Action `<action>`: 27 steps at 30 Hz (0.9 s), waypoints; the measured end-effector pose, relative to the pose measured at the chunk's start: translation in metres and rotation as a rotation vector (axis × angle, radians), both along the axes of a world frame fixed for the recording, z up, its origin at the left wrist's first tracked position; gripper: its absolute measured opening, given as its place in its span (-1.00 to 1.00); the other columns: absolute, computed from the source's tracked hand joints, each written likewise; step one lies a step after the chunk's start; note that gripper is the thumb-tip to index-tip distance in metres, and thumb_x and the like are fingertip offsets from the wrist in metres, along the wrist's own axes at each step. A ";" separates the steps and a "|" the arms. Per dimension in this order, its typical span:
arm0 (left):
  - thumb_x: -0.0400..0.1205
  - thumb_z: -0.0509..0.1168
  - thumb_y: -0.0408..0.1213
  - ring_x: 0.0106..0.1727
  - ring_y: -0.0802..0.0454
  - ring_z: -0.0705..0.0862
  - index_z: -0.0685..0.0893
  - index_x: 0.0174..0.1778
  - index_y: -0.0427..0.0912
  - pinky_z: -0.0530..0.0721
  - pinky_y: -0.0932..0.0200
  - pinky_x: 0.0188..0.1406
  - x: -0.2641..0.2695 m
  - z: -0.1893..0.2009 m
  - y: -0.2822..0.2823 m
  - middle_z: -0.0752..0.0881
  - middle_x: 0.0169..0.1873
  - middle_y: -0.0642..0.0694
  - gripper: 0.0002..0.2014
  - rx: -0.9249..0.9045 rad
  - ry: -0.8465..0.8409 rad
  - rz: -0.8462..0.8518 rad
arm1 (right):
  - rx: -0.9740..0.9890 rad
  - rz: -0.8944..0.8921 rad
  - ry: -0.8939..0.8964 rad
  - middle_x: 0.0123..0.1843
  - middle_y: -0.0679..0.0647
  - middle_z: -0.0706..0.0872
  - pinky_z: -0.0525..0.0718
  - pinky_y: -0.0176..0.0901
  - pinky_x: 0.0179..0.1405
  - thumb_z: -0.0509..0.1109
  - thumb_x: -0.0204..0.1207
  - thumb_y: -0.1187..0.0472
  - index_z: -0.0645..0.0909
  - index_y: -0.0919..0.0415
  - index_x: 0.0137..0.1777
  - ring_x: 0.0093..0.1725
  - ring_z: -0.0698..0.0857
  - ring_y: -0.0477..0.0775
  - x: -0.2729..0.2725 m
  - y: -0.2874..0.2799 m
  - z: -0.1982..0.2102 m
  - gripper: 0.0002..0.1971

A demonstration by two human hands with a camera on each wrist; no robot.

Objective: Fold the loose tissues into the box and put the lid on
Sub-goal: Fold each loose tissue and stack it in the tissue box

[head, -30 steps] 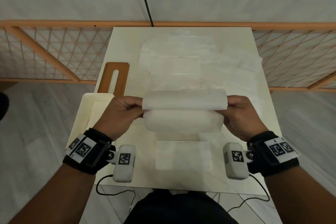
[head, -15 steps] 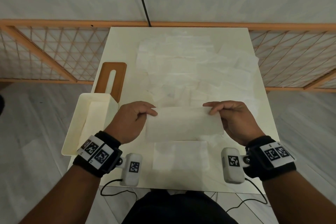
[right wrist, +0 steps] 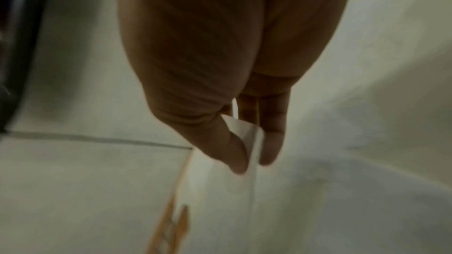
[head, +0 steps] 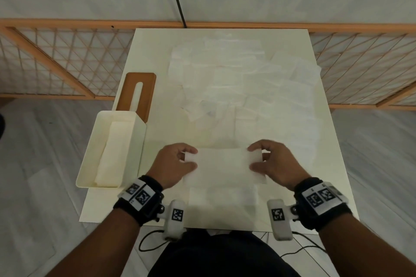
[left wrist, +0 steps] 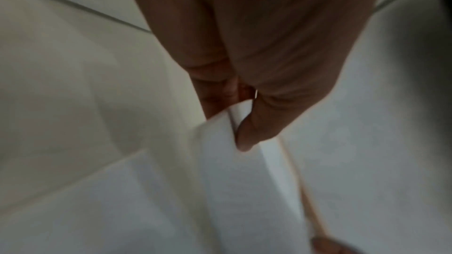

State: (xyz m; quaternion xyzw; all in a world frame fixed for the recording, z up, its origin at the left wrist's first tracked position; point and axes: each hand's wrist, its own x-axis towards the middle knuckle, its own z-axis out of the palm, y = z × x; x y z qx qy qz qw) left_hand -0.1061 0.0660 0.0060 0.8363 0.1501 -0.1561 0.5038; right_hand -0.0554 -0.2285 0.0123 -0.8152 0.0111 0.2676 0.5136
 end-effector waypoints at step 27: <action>0.56 0.44 -0.20 0.14 -0.15 0.66 0.59 0.18 -0.21 0.67 0.01 0.11 0.084 -0.066 -0.057 0.68 0.12 -0.16 -0.68 0.425 0.046 -0.019 | -0.444 0.216 -0.196 0.06 -0.09 0.52 0.57 -0.28 -0.05 0.55 0.45 0.22 0.75 0.07 0.11 -0.12 0.64 -0.04 -0.019 -0.001 -0.060 -0.76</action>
